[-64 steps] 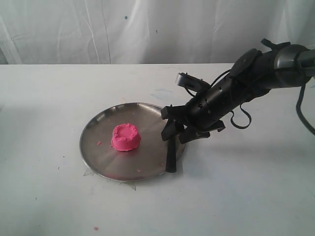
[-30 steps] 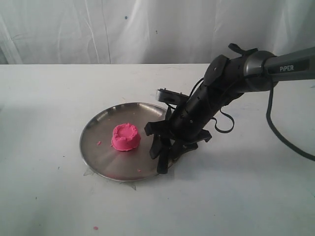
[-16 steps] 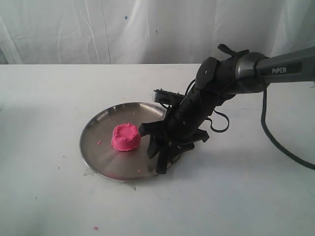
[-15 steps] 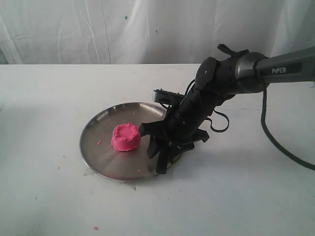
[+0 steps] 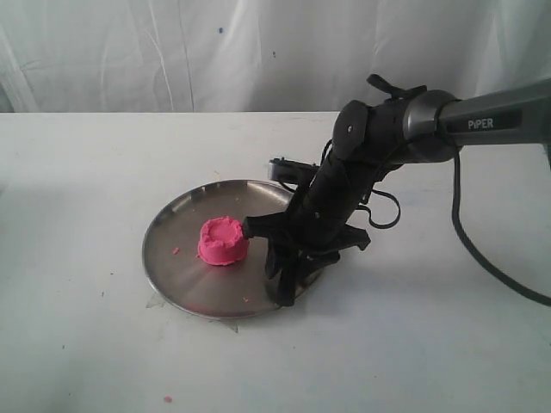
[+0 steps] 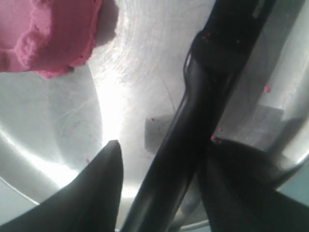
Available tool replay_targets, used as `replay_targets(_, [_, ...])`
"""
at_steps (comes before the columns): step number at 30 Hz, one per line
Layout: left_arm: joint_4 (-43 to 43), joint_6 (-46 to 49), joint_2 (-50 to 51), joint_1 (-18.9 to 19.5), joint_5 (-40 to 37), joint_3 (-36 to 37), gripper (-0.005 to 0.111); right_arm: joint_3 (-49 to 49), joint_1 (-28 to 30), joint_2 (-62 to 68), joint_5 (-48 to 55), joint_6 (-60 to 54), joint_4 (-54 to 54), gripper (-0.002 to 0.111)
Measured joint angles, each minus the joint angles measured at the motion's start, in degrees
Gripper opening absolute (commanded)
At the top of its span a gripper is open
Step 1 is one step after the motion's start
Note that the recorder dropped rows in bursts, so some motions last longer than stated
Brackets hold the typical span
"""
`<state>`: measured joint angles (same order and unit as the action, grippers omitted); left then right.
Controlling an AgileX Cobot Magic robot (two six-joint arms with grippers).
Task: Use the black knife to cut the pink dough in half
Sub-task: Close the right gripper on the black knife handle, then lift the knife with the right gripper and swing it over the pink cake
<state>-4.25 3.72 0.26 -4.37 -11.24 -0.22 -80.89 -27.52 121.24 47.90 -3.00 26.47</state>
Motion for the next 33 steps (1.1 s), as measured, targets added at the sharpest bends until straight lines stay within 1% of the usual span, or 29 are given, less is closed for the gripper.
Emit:
replay_targets(3, [0.00, 0.00, 0.00, 0.00, 0.00, 0.00, 0.000, -0.09, 0.00, 0.27, 0.23, 0.30, -0.47, 0.035])
replay_targets(7, [0.03, 0.82, 0.00, 0.00, 0.00, 0.00, 0.000, -0.09, 0.00, 0.36, 0.23, 0.73, -0.80, 0.021])
replay_targets(8, [0.03, 0.84, 0.00, 0.00, 0.00, 0.00, 0.000, -0.09, 0.00, 0.40, 0.23, 0.85, -0.91, 0.017])
replay_targets(9, [0.03, 0.97, 0.00, 0.00, 0.00, 0.00, 0.000, -0.09, 0.00, 0.40, 0.23, 0.85, -1.19, 0.015])
replay_targets(16, [0.26, 1.00, 0.00, 0.00, 0.00, 0.00, 0.000, -0.09, -0.13, 0.27, -0.10, 0.85, -2.28, 0.014])
replay_targets(19, [0.26, 1.10, 0.00, 0.00, 0.00, 0.00, 0.000, -0.09, -0.50, -0.18, -1.16, 1.20, -3.75, 0.011])
replay_targets(22, [0.26, 1.10, 0.00, 0.00, 0.00, 0.00, 0.000, 0.27, -0.74, -1.62, -2.07, 2.40, -9.90, 0.009])
replay_targets(30, [0.26, 1.21, 0.00, 0.00, 0.00, 0.00, 0.000, 0.77, -1.10, -7.80, -0.66, 3.00, -26.47, 0.009])
replay_targets(33, [0.26, 1.21, 0.00, 0.00, 0.00, 0.00, 0.000, 0.77, -1.47, -10.36, -0.42, 3.00, -30.33, 0.009])
